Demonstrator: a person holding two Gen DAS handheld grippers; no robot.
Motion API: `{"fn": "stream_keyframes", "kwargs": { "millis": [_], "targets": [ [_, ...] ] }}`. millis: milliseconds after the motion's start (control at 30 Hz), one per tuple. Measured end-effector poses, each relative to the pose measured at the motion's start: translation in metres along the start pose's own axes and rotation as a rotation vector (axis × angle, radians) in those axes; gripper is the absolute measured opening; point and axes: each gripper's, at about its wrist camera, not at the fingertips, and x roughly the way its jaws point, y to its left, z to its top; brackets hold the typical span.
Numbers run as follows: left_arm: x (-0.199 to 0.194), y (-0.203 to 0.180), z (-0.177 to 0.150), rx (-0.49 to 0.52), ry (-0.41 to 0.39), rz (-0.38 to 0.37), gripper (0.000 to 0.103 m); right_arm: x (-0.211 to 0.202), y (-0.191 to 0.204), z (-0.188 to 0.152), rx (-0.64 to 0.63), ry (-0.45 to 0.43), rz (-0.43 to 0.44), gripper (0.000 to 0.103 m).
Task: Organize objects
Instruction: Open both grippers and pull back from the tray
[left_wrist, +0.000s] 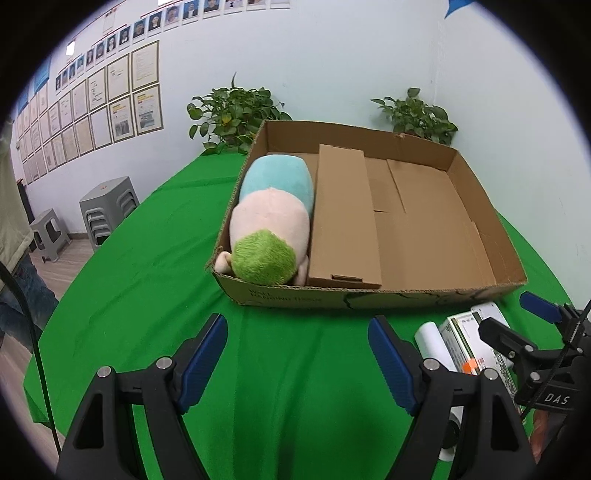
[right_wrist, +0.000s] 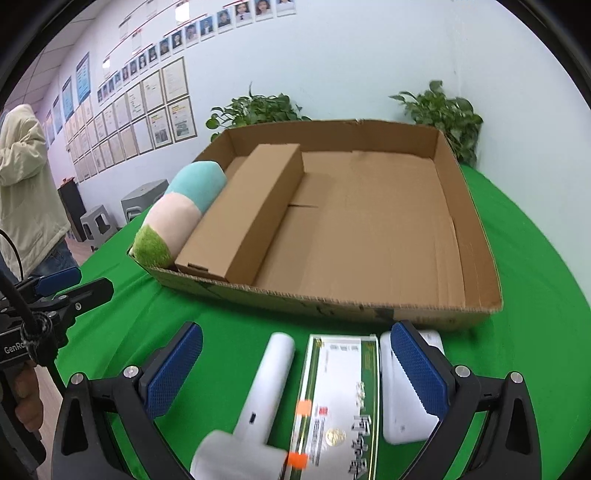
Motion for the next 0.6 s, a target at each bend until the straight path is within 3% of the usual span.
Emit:
{"fn": "stream_keyframes", "kwargs": {
  "millis": [267,600],
  "targets": [
    [-0.007,-0.009,-0.001,0.006,0.007,-0.011,0.079,-0.007,0.000,-0.013,0.002,0.022,0.012,0.103],
    [-0.008,-0.012,-0.001,-0.017,0.006,0.048,0.079,-0.008,0.004,-0.019,-0.004,0.016,0.018,0.103]
  ]
}}
